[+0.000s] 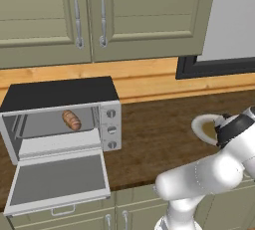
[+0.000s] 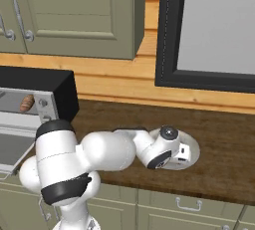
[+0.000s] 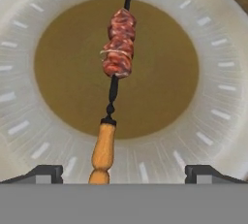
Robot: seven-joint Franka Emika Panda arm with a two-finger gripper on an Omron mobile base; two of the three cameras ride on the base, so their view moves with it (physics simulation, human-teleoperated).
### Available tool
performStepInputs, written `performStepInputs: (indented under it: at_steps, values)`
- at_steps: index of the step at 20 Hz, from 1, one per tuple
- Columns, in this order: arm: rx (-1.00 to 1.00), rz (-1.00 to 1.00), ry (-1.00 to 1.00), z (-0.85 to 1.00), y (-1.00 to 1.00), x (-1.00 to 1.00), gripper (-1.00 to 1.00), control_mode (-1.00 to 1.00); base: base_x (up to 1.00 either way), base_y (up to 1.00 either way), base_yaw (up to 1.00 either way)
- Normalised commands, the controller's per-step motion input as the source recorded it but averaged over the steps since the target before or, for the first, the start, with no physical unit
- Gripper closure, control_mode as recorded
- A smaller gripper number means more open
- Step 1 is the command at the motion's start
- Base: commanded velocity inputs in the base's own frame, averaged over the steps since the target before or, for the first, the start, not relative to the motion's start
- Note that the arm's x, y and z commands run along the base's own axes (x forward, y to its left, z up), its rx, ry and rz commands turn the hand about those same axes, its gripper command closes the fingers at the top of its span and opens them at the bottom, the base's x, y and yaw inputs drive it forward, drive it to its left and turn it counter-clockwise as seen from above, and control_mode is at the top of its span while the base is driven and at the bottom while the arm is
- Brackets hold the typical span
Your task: Pick up the kebab skewer and baguette bread, and place them inside the toaster oven. Close the toaster oven door and start by setting the timer.
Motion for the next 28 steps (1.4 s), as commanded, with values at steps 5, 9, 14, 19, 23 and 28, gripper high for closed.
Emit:
performStepInputs:
  at_steps: [5, 9, 14, 19, 23, 28]
  values:
    - [0.0, 0.0, -0.08, 0.0, 0.0, 0.13, -1.0, -1.0, 0.0, 0.0, 0.0]
    - [0.0, 0.0, -0.1, -0.02, 0.0, 0.14, -1.0, -1.0, 0.0, 0.0, 0.0]
    - [0.0, 0.0, -0.02, -0.03, 0.0, 0.06, -1.0, -1.0, 0.0, 0.0, 0.0]
    - [0.0, 0.0, 0.0, -0.13, 0.0, 0.0, -1.0, -1.0, 0.0, 0.0, 0.0]
    - [0.0, 0.0, -0.02, -0.2, 0.0, 0.0, -1.0, -1.0, 0.0, 0.0, 0.0]
    - [0.0, 0.0, -0.03, -0.14, 0.0, 0.0, -1.0, -1.0, 0.0, 0.0, 0.0]
